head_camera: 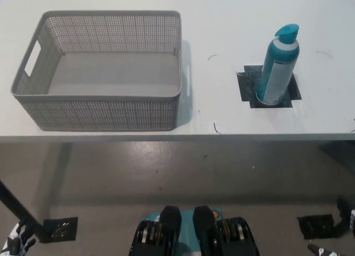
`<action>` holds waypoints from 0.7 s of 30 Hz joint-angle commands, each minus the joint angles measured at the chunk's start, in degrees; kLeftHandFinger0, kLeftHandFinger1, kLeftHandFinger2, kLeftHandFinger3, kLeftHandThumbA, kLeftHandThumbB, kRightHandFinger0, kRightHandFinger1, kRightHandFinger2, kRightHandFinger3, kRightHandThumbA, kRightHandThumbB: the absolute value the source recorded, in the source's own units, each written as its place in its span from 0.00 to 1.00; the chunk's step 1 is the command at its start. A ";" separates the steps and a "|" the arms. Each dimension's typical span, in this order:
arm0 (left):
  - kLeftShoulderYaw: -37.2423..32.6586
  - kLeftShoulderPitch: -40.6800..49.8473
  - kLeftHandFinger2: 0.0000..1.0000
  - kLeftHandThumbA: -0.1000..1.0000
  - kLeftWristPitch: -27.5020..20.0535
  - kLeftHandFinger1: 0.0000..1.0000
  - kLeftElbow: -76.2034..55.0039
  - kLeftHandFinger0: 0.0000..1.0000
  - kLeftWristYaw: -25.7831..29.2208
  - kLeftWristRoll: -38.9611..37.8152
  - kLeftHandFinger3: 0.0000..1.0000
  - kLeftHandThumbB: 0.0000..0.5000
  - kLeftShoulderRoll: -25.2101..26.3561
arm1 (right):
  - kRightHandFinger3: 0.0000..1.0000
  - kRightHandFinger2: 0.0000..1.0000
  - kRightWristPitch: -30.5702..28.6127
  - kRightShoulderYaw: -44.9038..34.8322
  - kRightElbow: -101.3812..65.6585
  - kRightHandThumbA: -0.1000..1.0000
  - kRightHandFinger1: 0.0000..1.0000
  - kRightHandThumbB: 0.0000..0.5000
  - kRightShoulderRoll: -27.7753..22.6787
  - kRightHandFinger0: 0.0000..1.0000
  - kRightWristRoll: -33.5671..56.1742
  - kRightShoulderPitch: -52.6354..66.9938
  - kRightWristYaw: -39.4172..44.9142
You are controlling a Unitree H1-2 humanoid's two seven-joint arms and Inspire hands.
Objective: Use the right hand to pick up an air purifying spray and put it inside a container
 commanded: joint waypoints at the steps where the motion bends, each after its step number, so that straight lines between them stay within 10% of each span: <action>1: 0.80 -0.27 1.00 1.00 -1.97 1.00 -1.45 1.00 -0.32 -0.77 1.00 0.98 0.89 | 1.00 1.00 3.90 -2.07 -8.71 0.97 1.00 1.00 -1.11 1.00 -0.10 -4.58 -1.04; 21: -0.18 0.30 1.00 1.00 -1.68 1.00 -1.48 1.00 0.06 0.58 1.00 0.92 -0.28 | 1.00 1.00 27.85 -3.35 -9.71 0.97 1.00 1.00 -2.89 1.00 -2.86 -34.33 -1.45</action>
